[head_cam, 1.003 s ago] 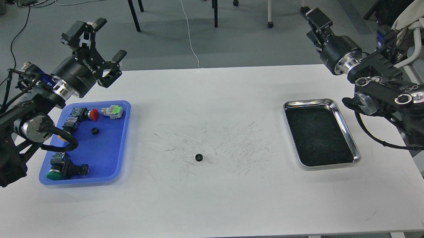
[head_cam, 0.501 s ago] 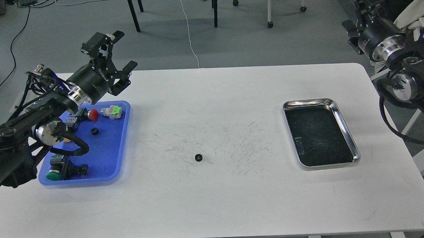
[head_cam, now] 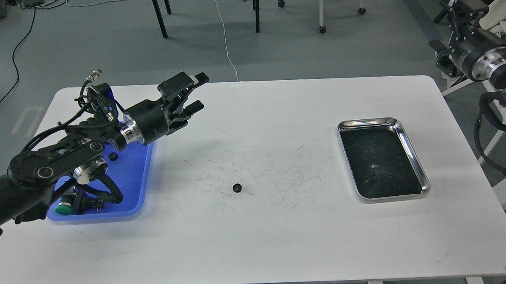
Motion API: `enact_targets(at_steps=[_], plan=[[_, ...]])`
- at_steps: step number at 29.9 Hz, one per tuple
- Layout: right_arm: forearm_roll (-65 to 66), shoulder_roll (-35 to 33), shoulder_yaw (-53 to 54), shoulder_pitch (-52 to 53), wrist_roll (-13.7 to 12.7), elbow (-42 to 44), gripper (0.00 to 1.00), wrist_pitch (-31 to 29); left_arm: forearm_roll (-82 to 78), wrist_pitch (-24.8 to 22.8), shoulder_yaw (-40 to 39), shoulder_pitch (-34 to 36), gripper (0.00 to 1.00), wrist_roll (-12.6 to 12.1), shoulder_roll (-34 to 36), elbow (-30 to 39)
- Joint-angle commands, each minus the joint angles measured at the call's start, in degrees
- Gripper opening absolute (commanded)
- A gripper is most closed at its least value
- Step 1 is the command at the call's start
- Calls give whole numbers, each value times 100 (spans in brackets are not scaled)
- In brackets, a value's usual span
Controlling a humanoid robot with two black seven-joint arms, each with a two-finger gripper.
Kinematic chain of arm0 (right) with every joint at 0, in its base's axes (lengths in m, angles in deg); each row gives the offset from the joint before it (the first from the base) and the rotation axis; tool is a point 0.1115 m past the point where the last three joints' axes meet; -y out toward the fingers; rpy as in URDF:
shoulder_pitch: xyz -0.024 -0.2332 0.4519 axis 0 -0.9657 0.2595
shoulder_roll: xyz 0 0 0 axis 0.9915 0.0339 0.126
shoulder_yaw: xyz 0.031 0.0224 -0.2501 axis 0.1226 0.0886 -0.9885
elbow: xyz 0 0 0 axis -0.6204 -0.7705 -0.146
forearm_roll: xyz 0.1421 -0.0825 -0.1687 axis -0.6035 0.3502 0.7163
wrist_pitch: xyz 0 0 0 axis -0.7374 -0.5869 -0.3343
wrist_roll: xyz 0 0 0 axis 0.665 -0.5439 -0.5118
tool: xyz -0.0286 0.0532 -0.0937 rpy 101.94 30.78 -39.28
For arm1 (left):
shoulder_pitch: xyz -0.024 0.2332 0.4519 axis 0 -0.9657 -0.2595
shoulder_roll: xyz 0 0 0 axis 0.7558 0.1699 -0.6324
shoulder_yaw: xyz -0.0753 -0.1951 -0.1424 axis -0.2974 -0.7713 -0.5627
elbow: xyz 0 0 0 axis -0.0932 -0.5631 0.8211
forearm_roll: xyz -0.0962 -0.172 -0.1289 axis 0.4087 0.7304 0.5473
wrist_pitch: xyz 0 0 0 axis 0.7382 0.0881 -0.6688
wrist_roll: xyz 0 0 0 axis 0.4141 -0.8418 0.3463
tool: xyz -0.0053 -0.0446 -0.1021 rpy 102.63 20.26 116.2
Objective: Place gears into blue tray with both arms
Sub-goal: 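Swing the left gripper out over the blue tray toward the gear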
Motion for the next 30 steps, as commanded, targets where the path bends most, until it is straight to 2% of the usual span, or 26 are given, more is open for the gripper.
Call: enact_targets(at_steps=[1,5,9,13,16,24,30], plan=[[-255,-46,-11,-4,-87,21,96,-59,-886,213,208,42,99,0,-31,179],[-326,-37,-54,-47,-96,12,96,-59,-1143,354,340,191,99,0,-49,636],[-326,-37,-63,-65,-96,3,96,-59,-1792,582,946,367,99,0,-207,548],[-326,-46,-55,-65,-96,56,96,-59,-1987,671,1018,507,99,0,-233,505],[-335,-46,-28,-126,-96,47,96,-50,-2241,706,1359,736,99,0,-260,390],[-379,-37,60,-557,-87,21,96,-41,-2910,1145,2195,1088,99,0,-777,91],[-677,-37,95,-689,-79,21,96,-50,-2989,1225,2353,1079,98,0,-936,-155]])
